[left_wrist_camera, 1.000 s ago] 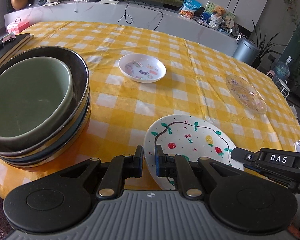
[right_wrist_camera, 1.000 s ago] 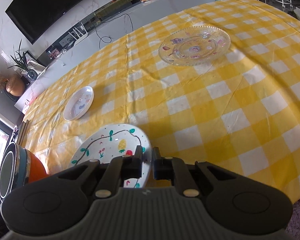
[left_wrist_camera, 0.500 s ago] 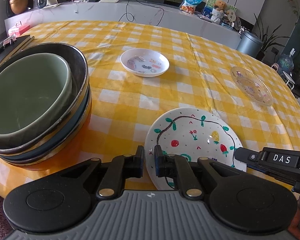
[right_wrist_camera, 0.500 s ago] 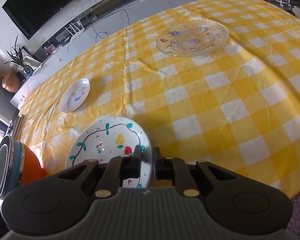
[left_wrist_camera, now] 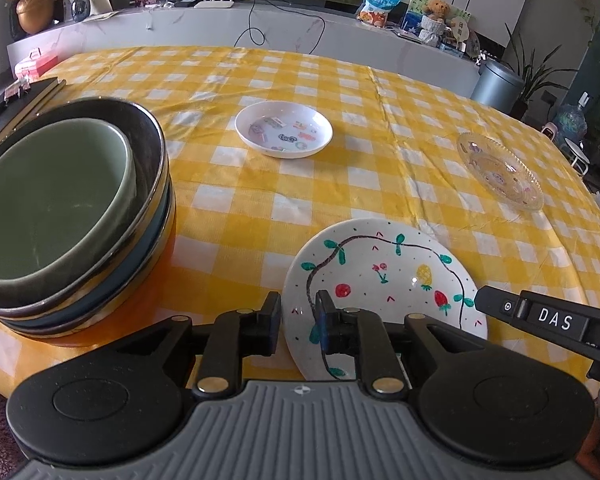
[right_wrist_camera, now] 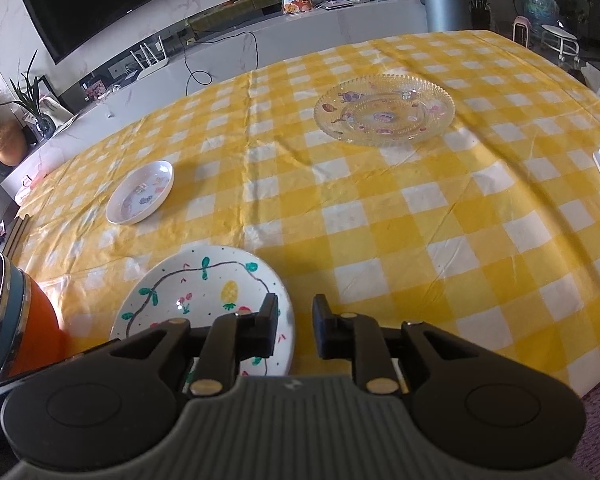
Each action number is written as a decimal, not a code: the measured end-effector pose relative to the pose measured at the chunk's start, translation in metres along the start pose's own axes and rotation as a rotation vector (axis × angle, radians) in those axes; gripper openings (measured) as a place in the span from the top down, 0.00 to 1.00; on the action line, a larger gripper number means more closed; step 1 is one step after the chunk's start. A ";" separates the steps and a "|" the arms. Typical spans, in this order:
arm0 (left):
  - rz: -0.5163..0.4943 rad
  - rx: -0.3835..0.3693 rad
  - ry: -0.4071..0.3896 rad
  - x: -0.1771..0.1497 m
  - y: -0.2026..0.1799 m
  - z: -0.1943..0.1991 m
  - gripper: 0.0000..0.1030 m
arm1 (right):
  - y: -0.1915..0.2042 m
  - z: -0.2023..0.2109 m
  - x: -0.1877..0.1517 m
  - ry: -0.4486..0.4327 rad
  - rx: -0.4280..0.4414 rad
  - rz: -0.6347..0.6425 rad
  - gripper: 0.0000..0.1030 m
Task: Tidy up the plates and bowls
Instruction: 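Carry the painted plate beside the bowl stack and open the left gripper, then move the left gripper to the clear glass plate and close on its rim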
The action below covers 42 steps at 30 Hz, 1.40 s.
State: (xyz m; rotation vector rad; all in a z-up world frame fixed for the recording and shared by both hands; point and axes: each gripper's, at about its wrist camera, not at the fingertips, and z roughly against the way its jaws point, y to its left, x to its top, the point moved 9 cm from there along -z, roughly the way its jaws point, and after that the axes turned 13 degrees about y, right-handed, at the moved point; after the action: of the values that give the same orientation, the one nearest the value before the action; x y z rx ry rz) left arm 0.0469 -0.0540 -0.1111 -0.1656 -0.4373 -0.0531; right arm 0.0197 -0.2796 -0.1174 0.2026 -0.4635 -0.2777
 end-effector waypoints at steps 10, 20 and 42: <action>-0.003 -0.030 0.003 0.010 -0.011 0.005 0.72 | 0.002 0.006 0.009 -0.058 -0.028 0.028 0.68; -0.042 -0.020 -0.010 0.026 -0.029 0.001 0.72 | -0.012 0.008 0.025 -0.088 -0.035 -0.002 0.62; -0.126 -0.171 -0.035 0.091 -0.105 -0.033 0.70 | -0.074 -0.010 0.090 -0.119 -0.141 -0.063 0.53</action>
State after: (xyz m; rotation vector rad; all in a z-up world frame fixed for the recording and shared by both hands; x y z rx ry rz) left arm 0.1338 -0.1642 -0.0859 -0.3071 -0.4774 -0.2120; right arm 0.0857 -0.3763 -0.1079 0.0630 -0.5539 -0.3847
